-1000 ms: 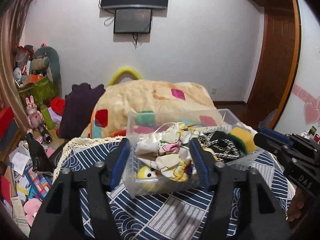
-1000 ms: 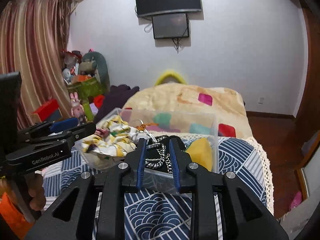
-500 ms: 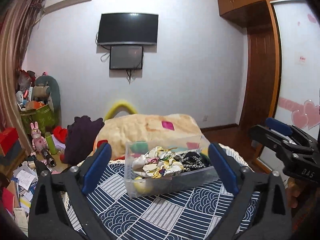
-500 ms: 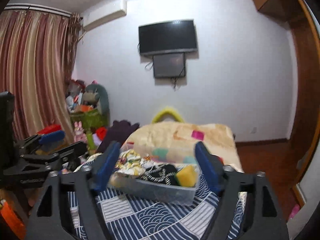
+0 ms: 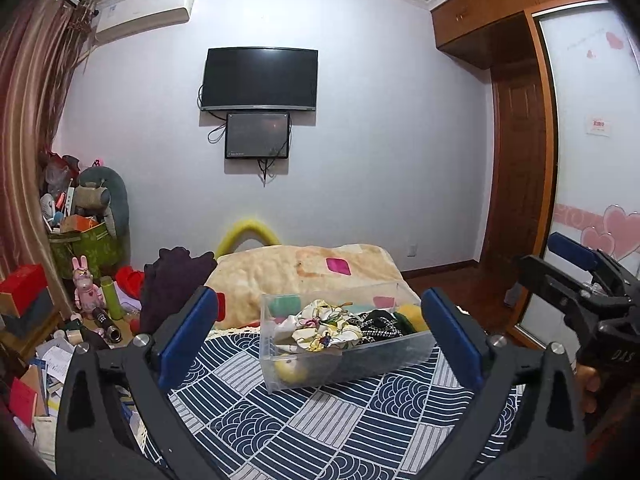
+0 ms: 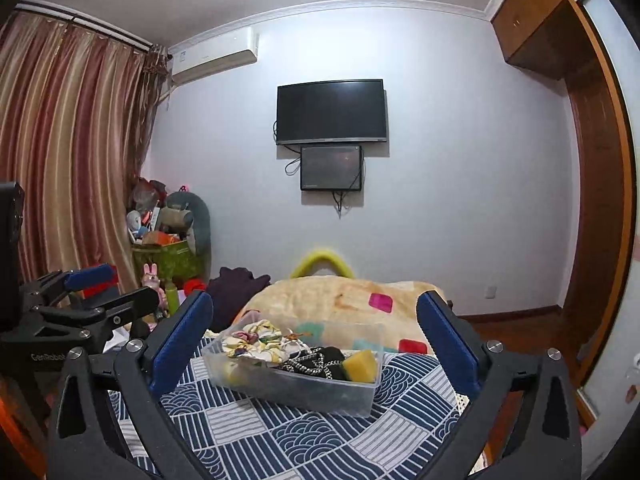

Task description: Organize soft objects

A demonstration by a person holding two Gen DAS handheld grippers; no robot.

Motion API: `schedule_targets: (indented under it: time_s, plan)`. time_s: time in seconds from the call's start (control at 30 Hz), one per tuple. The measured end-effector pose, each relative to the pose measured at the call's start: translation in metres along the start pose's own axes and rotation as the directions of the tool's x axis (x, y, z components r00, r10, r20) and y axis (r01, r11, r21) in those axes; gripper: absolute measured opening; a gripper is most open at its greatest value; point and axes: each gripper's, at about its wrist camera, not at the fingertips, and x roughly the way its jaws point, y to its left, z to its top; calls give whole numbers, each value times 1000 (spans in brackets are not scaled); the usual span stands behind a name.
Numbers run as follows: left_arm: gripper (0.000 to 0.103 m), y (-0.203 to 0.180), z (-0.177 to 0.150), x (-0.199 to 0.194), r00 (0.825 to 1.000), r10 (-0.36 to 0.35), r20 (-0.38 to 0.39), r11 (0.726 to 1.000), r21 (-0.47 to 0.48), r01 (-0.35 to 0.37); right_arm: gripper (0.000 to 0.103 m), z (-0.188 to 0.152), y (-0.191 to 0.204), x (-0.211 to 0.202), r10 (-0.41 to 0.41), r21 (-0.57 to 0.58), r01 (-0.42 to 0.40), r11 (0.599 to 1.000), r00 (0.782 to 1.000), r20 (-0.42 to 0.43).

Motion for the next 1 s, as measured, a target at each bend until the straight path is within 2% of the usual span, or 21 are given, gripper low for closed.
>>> schedule_targets:
  time_s: [1.0]
  plan:
    - [103, 2, -3, -4, 1000, -5, 1, 1000, -23, 5, 102, -10, -3, -7, 15, 27, -15, 1000, 1000, -17]
